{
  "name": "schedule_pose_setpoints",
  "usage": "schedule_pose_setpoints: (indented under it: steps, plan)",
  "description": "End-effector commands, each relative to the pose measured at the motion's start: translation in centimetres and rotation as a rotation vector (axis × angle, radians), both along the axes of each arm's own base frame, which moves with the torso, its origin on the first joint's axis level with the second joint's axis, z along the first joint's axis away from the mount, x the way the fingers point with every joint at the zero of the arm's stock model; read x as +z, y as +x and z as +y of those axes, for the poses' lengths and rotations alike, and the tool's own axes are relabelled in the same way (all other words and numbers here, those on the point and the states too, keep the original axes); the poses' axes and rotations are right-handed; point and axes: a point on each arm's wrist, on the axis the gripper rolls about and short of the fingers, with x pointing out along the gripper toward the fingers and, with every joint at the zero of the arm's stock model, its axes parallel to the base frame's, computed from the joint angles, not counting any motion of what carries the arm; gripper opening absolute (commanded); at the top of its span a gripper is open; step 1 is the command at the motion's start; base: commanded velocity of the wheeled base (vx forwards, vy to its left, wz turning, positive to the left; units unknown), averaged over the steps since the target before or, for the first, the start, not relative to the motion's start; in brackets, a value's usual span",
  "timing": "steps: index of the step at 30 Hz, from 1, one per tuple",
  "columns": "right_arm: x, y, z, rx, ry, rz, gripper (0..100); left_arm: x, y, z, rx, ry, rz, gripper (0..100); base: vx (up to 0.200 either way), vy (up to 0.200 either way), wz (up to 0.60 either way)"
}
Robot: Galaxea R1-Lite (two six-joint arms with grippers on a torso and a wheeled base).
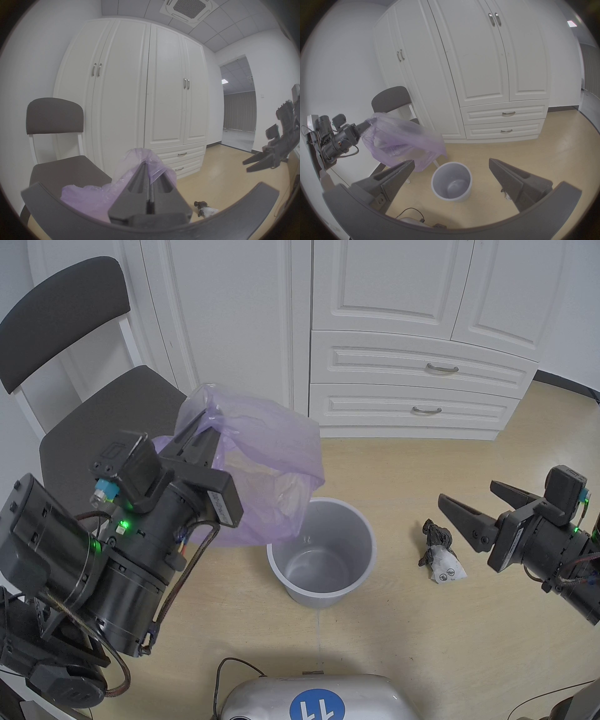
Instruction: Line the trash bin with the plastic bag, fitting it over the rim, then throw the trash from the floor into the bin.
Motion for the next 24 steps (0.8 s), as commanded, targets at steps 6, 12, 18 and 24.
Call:
schedule_pose_setpoints:
  steps: [6, 12, 18, 24]
  plan:
    - [-1.5, 0.5, 0.9, 0.011, -0.045, 0.046, 100, -2.1, 0.1, -1.6, -0.042, 0.044, 0.059, 0, 0.000, 0.000, 0.00]
    - [-1.7, 0.6, 0.9, 0.008, -0.051, 0.052, 100, -2.9, -0.4, -3.2, -0.108, 0.027, 0.092, 0, 0.000, 0.000, 0.00]
    - [-1.9, 0.6, 0.9, 0.005, -0.059, 0.059, 100, -2.3, -1.5, -3.9, -0.167, -0.017, 0.089, 0, 0.000, 0.000, 0.00]
    - [-2.1, 0.6, 0.8, 0.004, -0.065, 0.062, 100, -1.7, -2.2, -4.6, -0.221, -0.075, 0.090, 0, 0.000, 0.000, 0.00]
